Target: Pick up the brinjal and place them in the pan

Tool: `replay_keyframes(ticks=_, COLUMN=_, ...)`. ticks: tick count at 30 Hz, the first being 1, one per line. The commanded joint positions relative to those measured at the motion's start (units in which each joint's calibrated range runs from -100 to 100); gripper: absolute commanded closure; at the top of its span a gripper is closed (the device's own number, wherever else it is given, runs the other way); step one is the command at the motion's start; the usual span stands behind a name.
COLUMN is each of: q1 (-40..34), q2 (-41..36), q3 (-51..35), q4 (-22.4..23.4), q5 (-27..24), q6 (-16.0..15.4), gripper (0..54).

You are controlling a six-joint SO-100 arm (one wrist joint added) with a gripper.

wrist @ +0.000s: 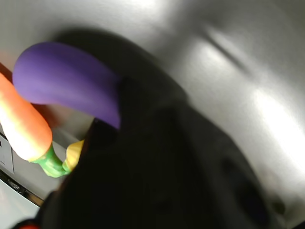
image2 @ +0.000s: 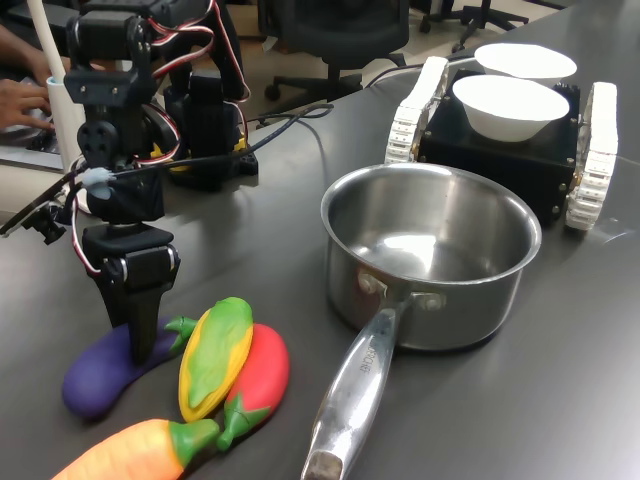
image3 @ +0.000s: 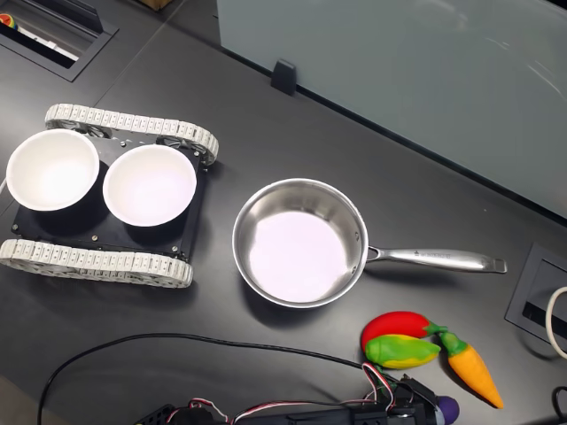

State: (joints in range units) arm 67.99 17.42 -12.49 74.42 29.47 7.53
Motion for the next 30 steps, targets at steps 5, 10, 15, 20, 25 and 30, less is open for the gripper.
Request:
replay_keyframes(ticks=5, q1=0.7, q2=-5.5, q3=1.4, q4=0.3, q5=-3.0, q6=-0.1, gripper=53.4)
replay_keyframes(ticks=10, q1=1.7, q2=-8.4, q3=0.2, q4=0.1, q5=-5.0, q6=-0.1, gripper=53.4)
replay_keyframes(ticks=15, q1=2.3, q2=-10.2, q3=-2.1, q4=0.0, q5=-6.4, q6=-0.1, gripper=53.4)
replay_keyframes(ticks=20, q1=1.9, q2=-12.4, q3=-3.7, q4=0.1, q5=-7.8, q6=-0.1, gripper=53.4)
replay_keyframes(ticks=25, q1=0.2, q2=-15.5, q3=-5.5, q4=0.3, q5=-9.2, q6=-0.1, gripper=53.4)
replay_keyframes(ticks=30, q1=-1.9, q2=-19.0, q3=-6.5, q4=0.5, q5=-11.0, q6=-0.1, gripper=53.4)
